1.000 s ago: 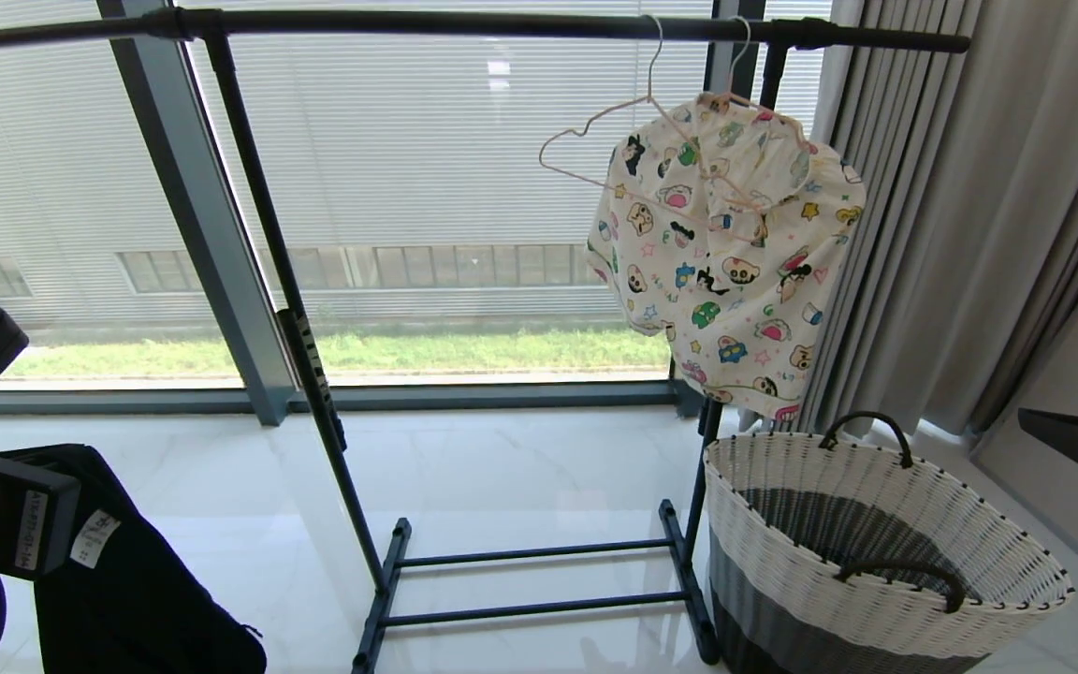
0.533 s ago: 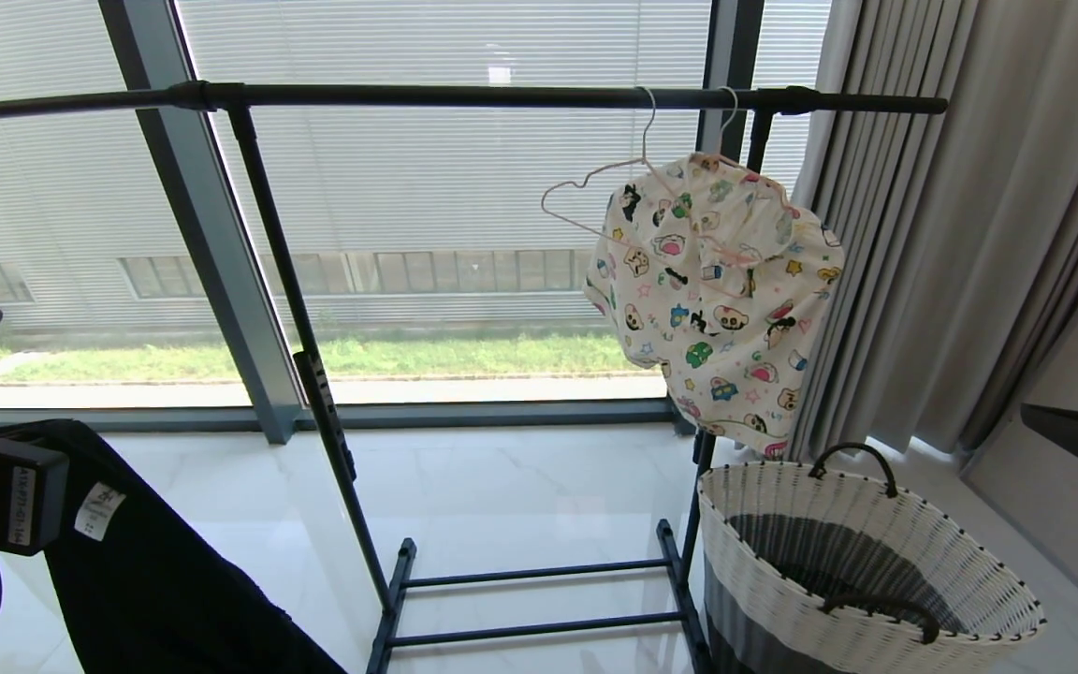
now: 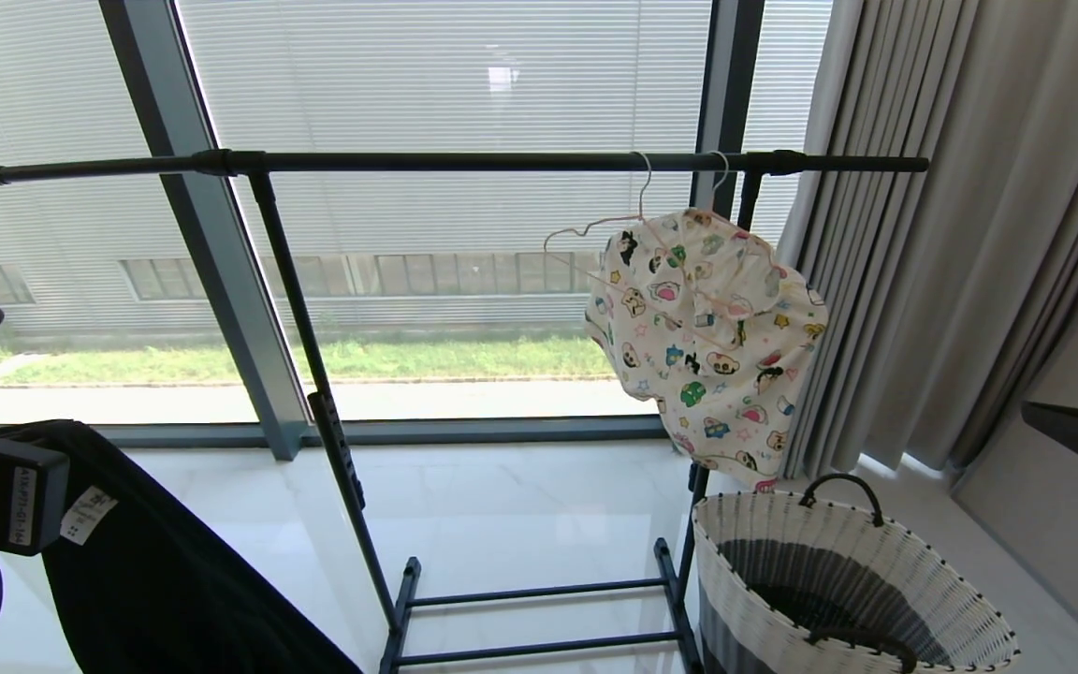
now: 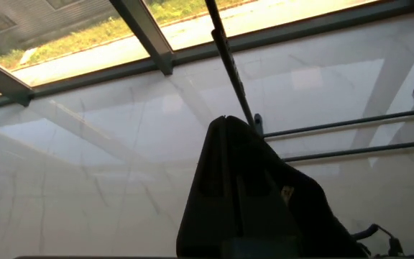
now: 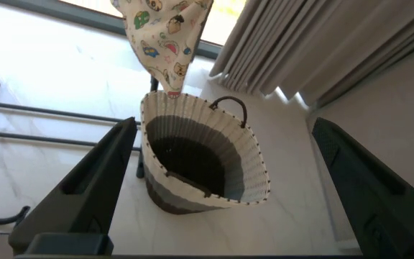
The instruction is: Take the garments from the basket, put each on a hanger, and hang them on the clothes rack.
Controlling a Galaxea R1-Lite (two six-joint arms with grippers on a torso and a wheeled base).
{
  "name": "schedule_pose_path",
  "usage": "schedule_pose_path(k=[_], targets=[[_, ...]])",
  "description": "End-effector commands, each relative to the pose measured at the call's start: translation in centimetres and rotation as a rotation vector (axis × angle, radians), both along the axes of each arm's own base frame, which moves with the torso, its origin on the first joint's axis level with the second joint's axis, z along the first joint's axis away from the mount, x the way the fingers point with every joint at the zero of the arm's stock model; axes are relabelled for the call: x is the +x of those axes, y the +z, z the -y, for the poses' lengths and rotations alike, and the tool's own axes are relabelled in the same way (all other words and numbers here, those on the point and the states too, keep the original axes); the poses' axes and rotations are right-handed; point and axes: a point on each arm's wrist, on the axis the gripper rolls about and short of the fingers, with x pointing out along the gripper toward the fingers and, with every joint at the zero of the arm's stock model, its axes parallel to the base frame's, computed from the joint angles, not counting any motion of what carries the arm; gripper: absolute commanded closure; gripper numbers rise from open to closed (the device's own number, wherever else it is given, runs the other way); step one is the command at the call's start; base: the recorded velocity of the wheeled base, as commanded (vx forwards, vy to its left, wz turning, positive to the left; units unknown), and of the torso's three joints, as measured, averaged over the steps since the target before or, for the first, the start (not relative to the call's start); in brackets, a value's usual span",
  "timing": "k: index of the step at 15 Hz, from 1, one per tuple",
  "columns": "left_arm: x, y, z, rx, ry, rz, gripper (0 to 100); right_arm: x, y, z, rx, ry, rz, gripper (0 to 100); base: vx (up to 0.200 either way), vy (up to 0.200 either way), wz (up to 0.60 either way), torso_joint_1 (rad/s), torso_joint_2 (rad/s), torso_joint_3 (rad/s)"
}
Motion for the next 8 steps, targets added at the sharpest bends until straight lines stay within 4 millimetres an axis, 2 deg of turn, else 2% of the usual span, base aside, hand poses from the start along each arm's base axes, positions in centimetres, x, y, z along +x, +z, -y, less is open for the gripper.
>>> schedule_pose_path(k=[1,5,7,8], targets=[[0.07,-0.02,0.01,0.001,0.0,-0.002,100,0.05,-0.03,-0.03,-0.008,0.002,-0.001,0,0.0,0.0,0.0,0.242,-0.5,-0.281],[0.07,-0.02,0.01,0.003,-0.001,-0.003,100,0.08,-0.05,-0.05,-0.016,0.008,0.01,0,0.0,0.0,0.0,0.243,-0.53,-0.29],[0.03,0.0,0.0,0.003,-0.001,-0.001,100,0.14,-0.01,-0.08,-0.025,0.016,0.014,0,0.0,0.0,0.0,0.154,-0.33,-0.178],[0.03,0.0,0.0,0.003,-0.001,-0.001,100,0.15,-0.02,-0.11,-0.026,0.035,0.011,0,0.0,0.2,0.0,0.066,-0.14,-0.085]])
